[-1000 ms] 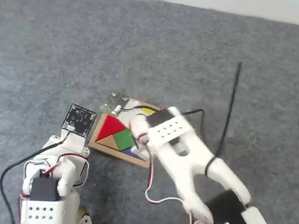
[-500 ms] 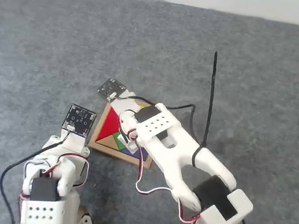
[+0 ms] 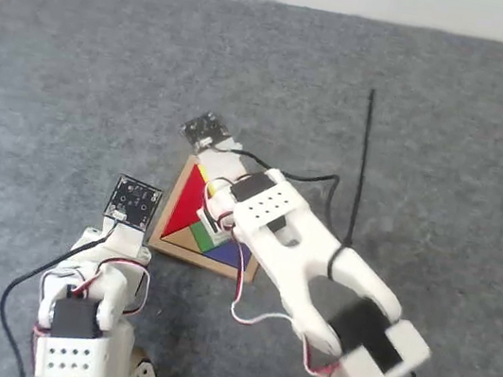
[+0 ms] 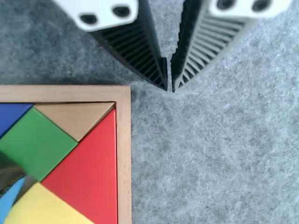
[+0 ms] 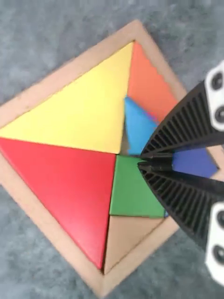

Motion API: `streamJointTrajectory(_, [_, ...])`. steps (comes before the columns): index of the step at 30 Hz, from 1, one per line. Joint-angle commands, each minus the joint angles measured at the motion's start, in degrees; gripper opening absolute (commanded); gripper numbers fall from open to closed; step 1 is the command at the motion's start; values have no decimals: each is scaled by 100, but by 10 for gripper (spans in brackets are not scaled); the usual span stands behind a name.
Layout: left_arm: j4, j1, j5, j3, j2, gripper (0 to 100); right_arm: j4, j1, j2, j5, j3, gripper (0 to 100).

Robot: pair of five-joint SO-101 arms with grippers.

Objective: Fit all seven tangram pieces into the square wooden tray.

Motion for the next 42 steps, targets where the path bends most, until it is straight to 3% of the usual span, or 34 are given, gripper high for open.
streamJointTrajectory(1, [18, 0, -35, -75, -114, 14, 347, 119, -901, -343, -246, 8])
streamJointTrajectory(7, [18, 0, -35, -75, -114, 14, -48, 567, -1024, -387, 220, 8])
streamJointTrajectory(17, [18, 0, -35, -75, -114, 14, -1095, 453, 409, -387, 299, 7])
streamJointTrajectory(25, [18, 0, -35, -75, -114, 14, -57, 242, 251, -396, -273, 7])
streamJointTrajectory(32, [18, 9, -35, -75, -114, 14, 646, 1191, -1991, -396, 79, 8])
streamJointTrajectory(42, [18, 26, -35, -75, -114, 14, 479, 2308, -6923, 615, 3886, 8])
